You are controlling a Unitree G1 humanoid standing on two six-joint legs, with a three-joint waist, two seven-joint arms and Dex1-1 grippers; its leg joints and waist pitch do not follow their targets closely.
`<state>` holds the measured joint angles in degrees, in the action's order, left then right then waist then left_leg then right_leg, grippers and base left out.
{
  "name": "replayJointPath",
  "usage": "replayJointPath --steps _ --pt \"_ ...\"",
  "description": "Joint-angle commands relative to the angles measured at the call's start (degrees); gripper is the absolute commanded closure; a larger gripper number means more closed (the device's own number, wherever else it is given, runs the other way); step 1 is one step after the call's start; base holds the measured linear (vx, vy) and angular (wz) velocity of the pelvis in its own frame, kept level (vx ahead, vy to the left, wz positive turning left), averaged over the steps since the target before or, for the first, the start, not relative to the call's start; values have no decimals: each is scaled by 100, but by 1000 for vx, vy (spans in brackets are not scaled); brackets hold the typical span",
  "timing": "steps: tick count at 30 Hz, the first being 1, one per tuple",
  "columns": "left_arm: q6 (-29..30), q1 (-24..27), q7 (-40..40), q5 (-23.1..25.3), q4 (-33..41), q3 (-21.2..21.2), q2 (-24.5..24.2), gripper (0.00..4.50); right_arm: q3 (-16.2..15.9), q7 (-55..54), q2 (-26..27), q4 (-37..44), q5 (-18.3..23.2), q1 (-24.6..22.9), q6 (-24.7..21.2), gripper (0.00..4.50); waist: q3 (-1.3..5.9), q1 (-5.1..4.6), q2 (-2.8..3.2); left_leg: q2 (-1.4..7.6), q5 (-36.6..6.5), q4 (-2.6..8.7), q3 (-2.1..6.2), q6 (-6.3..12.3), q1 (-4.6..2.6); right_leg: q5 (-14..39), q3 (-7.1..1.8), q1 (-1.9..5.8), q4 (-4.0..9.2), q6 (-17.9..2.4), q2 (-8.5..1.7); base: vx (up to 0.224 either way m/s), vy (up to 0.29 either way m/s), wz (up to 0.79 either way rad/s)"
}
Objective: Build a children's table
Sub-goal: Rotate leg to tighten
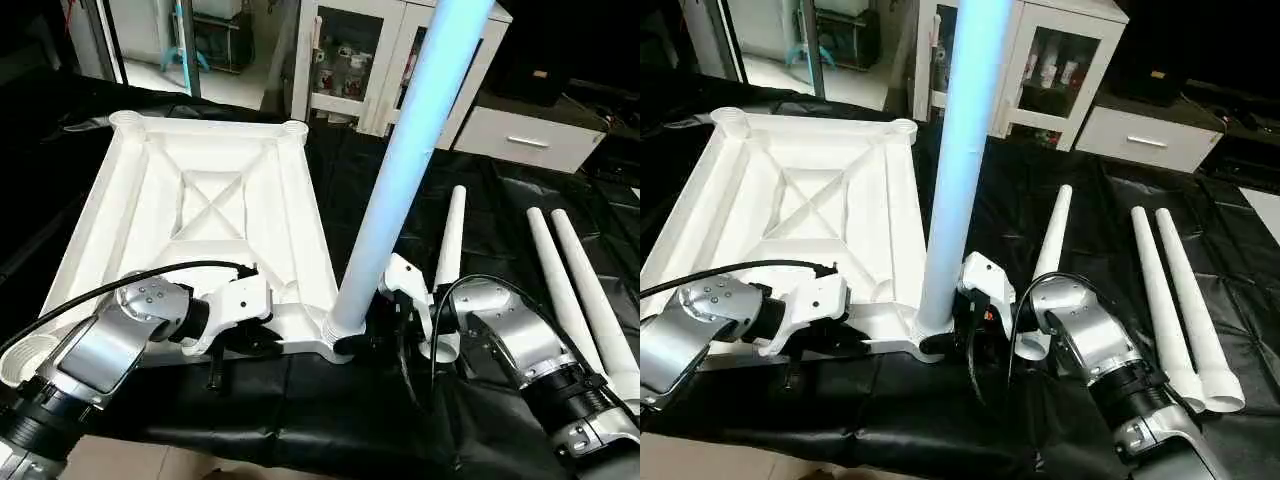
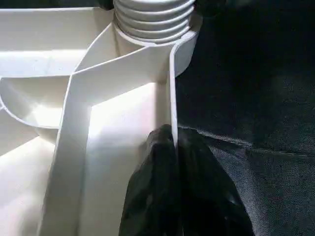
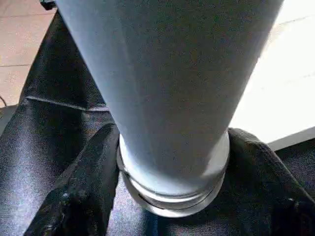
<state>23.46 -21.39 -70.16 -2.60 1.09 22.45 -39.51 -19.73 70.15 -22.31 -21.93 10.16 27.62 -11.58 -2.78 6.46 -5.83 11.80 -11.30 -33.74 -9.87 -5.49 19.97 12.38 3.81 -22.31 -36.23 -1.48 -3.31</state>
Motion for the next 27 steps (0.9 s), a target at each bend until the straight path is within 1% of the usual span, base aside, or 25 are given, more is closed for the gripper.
replayJointPath --steps 1,5,8,9,10,12,13,14,15,16,17,18,19,20,21,22,23,24,25,26,27 --pt "19 69 -292 -32 151 383 70 450 44 88 17 -75 26 50 82 175 329 -23 124 187 -522 387 26 1 -60 -18 -309 269 315 -1231 -461 0 0 0" --pt "31 75 -294 -23 156 388 65 450 41 115 29 -114 22 37 81 178 330 -24 124 183 -504 385 25 10 -63 -66 -309 273 312 -1248 -455 0 0 0" --pt "40 85 -294 -20 157 398 67 450 69 84 55 -124 40 23 68 178 327 -22 125 186 -541 387 26 3 -64 0 -309 273 320 -1237 -460 0 0 0" --pt "35 87 -280 -11 143 405 82 450 126 -3 100 -143 70 15 44 178 330 -24 131 187 -542 387 28 -5 -63 -1 -309 274 317 -1237 -460 0 0 0" --pt "41 91 -253 -7 131 405 103 450 187 -118 153 -179 88 16 22 178 327 -28 124 182 -569 388 26 -13 -60 31 -310 273 322 -1237 -459 0 0 0" --pt "100 87 -52 14 62 368 254 450 389 -798 379 -480 -15 85 36 178 314 -33 140 186 -676 400 34 -50 -55 207 -308 270 340 -1217 -468 0 0 0" --pt "226 34 345 88 -103 280 505 450 551 -1537 590 -818 -157 171 -4 178 298 -50 143 190 -777 413 29 -75 -56 354 -309 249 356 -1200 -467 0 0 0" --pt "326 -63 905 208 -361 151 851 450 749 -2304 835 -1168 -236 257 -135 178 246 -79 134 183 -1072 441 29 -213 -61 931 -312 232 431 -1118 -474 0 0 0" --pt "500 -161 1326 242 -563 16 1138 450 924 -2809 1040 -1350 -194 291 -207 178 224 -110 143 177 -1503 458 56 -365 -101 1762 -310 220 505 -974 -505 0 0 0" --pt "604 -247 1627 265 -717 -75 1356 450 1088 -3265 1229 -1503 -139 323 -300 178 251 -148 151 178 -1661 455 92 -458 -116 2145 -316 223 517 -850 -534 -52 1 -7" --pt "673 -305 1812 278 -815 -131 1494 450 1192 -3565 1351 -1606 -106 347 -358 178 264 -163 145 179 -1676 462 109 -460 -105 2205 -303 231 529 -802 -538 -52 1 -7" --pt "676 -307 1819 278 -819 -133 1498 450 1196 -3575 1355 -1610 -105 348 -360 179 280 -176 142 180 -1603 481 131 -447 -60 2105 -292 262 523 -718 -528 -53 10 -14" --pt "921 -410 2186 314 -960 -246 1748 450 1292 -4050 1538 -1756 -128 379 -355 179 280 -179 141 178 -1589 484 139 -422 -45 2071 -284 265 521 -683 -523 0 0 0" --pt "1077 -497 2445 372 -1074 -299 1912 450 1355 -4406 1688 -1870 -148 411 -328 179 263 -177 148 169 -1672 473 117 -399 -91 2109 -290 207 554 -648 -507 0 0 0" --pt "1208 -648 2930 569 -1307 -344 2132 450 1467 -5005 1955 -2031 -175 468 -226 180 270 -183 169 163 -1741 450 90 -378 -140 2088 -322 135 561 -677 -507 0 0 0" --pt "1219 -837 3478 839 -1619 -349 2344 450 1627 -5735 2300 -2215 -170 548 -83 180 279 -170 144 161 -1616 450 100 -415 -140 2003 -318 150 552 -666 -504 0 0 0" --pt "1166 -921 3723 927 -1769 -368 2436 450 1644 -5872 2452 -2268 -146 580 -23 180 293 -162 151 155 -1573 446 100 -416 -135 1942 -313 156 541 -658 -499 0 0 0" --pt "1126 -978 3890 999 -1883 -404 2523 450 1667 -5952 2569 -2340 -143 621 37 180 306 -147 159 152 -1547 437 89 -394 -142 1791 -313 143 532 -641 -487 0 0 0" --pt "1033 -1083 4051 1119 -2068 -394 2639 450 1651 -6086 2827 -2446 -178 695 283 180 280 -135 165 150 -1630 441 71 -355 -159 1739 -316 100 550 -642 -475 0 0 0" --pt "1029 -1087 4057 1124 -2075 -393 2644 450 1650 -6091 2837 -2451 -180 698 294 180 279 -138 162 149 -1681 443 74 -348 -154 1762 -313 106 553 -637 -476 0 0 0" --pt "978 -1121 4114 1172 -2133 -396 2688 450 1668 -6108 2963 -2490 -184 753 390 180 301 -137 146 155 -1607 455 90 -336 -114 1657 -305 155 521 -624 -478 0 0 0"
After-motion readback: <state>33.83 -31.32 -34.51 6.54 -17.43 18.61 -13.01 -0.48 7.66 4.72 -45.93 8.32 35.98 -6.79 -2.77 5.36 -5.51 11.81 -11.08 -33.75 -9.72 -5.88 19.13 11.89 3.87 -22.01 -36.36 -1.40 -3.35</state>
